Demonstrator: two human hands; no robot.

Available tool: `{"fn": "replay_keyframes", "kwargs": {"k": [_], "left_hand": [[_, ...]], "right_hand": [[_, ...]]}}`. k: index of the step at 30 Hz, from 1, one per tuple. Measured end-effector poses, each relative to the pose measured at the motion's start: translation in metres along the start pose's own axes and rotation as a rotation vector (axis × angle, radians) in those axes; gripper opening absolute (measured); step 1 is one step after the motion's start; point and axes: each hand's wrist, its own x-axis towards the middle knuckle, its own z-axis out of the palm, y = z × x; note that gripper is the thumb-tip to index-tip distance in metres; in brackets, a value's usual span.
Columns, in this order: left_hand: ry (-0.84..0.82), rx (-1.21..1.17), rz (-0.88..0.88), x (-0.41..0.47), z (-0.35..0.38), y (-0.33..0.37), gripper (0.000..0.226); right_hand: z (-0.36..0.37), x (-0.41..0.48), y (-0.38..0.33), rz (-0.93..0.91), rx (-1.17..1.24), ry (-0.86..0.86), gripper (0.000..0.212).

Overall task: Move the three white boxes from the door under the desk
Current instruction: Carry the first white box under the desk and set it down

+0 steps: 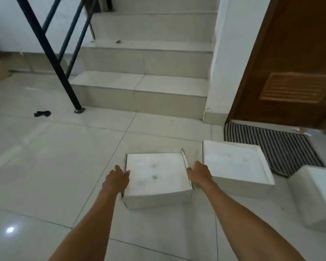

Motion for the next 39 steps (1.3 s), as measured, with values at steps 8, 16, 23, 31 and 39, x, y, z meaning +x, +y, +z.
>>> {"fn": "replay_keyframes", "kwargs": {"k": [8, 16, 23, 31, 39], "left_hand": [[0.028, -0.227, -0.012, 0.028, 0.062, -0.029, 0.037], [0.096, -0.165, -0.038, 0.044, 0.062, -0.031, 0.022], [0.139, -0.102, 0.021, 0.034, 0.053, -0.023, 0.020], [0.197, -0.060, 0.105, 0.016, 0.018, 0.001, 0.023], [0.222, -0.060, 0.143, -0.056, -0.077, 0.051, 0.010]], "right_hand": [[0.065, 0.020, 0.023, 0.035, 0.062, -0.030, 0.033], [0.071, 0.030, 0.025, 0.035, 0.076, 0.039, 0.031], [0.058, 0.025, 0.025, 0.030, 0.095, 0.059, 0.031], [0.024, 0.010, 0.019, -0.007, 0.158, 0.096, 0.032], [-0.080, -0.060, -0.016, 0.046, 0.154, 0.178, 0.028]]}}
